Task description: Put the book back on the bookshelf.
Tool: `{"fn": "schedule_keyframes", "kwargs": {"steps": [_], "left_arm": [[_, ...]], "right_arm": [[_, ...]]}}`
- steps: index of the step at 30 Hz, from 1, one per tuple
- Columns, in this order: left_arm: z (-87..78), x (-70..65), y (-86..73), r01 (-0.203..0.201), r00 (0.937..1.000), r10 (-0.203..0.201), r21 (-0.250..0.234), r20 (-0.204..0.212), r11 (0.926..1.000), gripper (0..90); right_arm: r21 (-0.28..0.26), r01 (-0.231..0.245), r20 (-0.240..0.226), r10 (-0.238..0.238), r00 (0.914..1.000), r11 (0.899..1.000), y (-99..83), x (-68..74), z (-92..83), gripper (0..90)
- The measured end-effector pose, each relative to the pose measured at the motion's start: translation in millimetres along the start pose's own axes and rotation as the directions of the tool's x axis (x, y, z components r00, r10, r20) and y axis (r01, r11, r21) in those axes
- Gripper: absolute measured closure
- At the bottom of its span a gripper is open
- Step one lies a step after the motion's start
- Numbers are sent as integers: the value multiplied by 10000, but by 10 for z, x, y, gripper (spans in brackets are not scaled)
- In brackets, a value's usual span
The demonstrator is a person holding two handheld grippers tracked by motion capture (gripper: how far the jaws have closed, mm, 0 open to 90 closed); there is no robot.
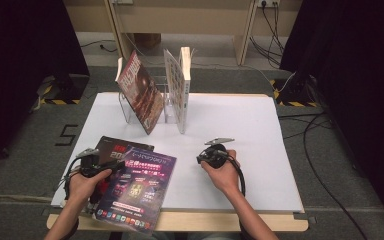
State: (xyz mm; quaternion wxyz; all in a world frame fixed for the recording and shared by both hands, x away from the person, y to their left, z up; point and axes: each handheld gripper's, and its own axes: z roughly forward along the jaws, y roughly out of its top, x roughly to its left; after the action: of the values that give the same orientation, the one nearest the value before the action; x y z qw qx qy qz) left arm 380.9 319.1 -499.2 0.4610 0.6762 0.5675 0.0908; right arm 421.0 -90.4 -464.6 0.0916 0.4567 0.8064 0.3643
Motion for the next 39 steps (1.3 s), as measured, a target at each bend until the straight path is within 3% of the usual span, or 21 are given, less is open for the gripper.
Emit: {"fn": "schedule_keyframes", "kwargs": {"steps": [6, 13, 18, 30, 39], "left_arm": [[3, -21, -31, 21, 9999, -20, -59, 135, 10000, 531], [2, -57, -42, -113, 9999, 113, 36, 13, 9999, 563], [-3, -71, -43, -87, 10000, 87, 133, -24, 9999, 579], [-12, -76, -46, 123, 9999, -123, 160, -8, 9998, 577], [-15, -84, -48, 109, 9999, -108, 184, -38, 9998, 575]], "right_arm": [[259, 148, -228, -142, 9996, 9996, 93, 138, 119, 861], [472, 370, -421, -351, 9985, 9982, 141, 222, 205, 879], [919, 294, -734, -227, 9970, 9953, 155, 299, 276, 882], [1475, 427, -994, -281, 9946, 9881, 173, 451, 446, 884], [1586, 470, -1046, -305, 9940, 9862, 192, 502, 505, 887]]}}
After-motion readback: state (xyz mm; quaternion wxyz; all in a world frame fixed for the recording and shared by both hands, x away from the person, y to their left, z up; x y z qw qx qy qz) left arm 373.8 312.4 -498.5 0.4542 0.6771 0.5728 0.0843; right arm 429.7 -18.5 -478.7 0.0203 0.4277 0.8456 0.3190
